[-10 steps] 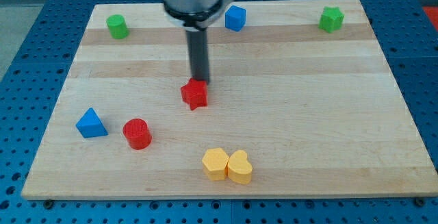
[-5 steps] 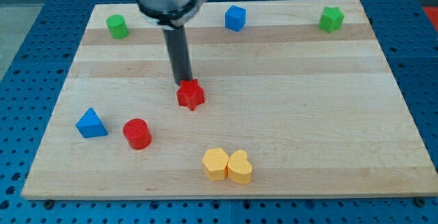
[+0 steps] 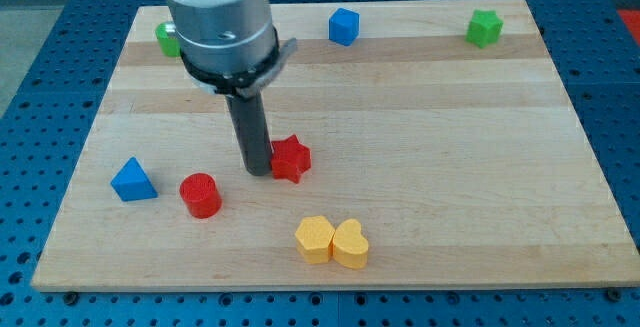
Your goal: Push the red star to the center right
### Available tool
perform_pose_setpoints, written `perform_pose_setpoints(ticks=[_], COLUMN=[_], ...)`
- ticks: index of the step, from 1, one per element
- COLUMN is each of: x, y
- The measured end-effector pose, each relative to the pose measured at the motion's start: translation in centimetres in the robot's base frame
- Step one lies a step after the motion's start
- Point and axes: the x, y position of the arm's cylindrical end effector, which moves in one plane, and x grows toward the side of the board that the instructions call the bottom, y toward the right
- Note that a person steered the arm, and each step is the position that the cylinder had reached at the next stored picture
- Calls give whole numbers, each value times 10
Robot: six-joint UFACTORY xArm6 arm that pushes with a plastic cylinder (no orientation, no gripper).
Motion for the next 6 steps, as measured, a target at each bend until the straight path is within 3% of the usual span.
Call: perform_pose_setpoints(ticks=[1,5,6], x=[4,-49,-65], y=[18,250,283])
